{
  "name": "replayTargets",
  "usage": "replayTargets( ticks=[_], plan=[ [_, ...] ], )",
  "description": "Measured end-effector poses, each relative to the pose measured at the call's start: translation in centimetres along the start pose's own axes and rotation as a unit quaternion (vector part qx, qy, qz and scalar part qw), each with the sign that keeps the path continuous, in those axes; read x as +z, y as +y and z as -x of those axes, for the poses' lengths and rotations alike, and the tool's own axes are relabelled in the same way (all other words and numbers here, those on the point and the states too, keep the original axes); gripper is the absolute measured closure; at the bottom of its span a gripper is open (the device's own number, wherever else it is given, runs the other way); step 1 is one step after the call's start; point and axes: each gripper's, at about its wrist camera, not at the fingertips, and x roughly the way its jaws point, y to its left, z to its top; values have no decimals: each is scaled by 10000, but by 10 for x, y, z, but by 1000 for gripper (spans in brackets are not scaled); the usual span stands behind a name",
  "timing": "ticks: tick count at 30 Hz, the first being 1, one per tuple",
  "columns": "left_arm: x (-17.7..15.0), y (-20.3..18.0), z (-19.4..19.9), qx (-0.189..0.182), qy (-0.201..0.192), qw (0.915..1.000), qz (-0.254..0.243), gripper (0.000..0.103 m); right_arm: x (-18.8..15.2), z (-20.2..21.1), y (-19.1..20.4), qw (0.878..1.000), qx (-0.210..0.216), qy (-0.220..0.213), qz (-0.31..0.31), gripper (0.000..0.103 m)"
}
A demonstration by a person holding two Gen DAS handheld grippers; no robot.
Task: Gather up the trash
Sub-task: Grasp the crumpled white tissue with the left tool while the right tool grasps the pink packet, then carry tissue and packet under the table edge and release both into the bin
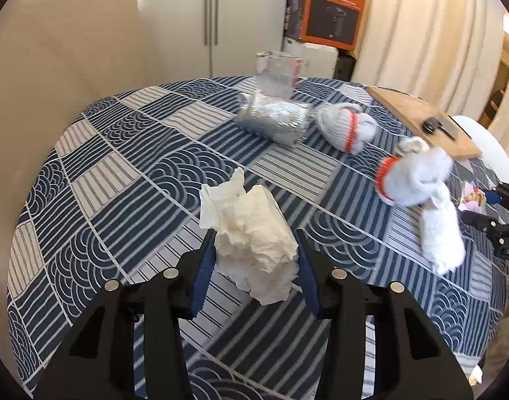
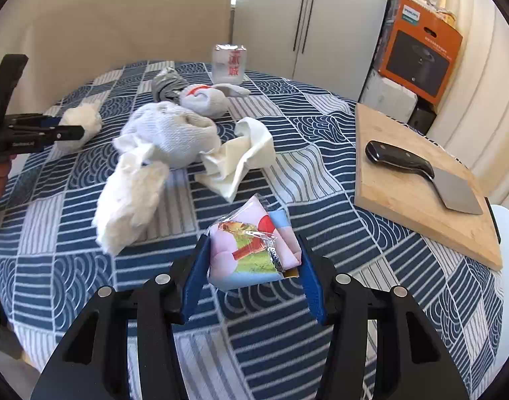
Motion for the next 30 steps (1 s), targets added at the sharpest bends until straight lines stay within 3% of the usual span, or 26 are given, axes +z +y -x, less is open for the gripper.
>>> replayTargets(
  ticks=[9,12,16,30],
  plan=[
    [-19,-15,23,72,-58,9997,-246,56,-21,34,11,9997,-26,-209,89,55],
    [-29,-20,30,-177,43,9995,-277,56,-28,44,14,9996,61,-255,100,55],
    [-42,-33,34,4,83,9989,-461,57,-36,56,22,9992,103,-353,163,55],
    [-76,-84,76,59,-124,9953,-962,57,-83,95,48,9973,292,-606,301,55]
  ],
)
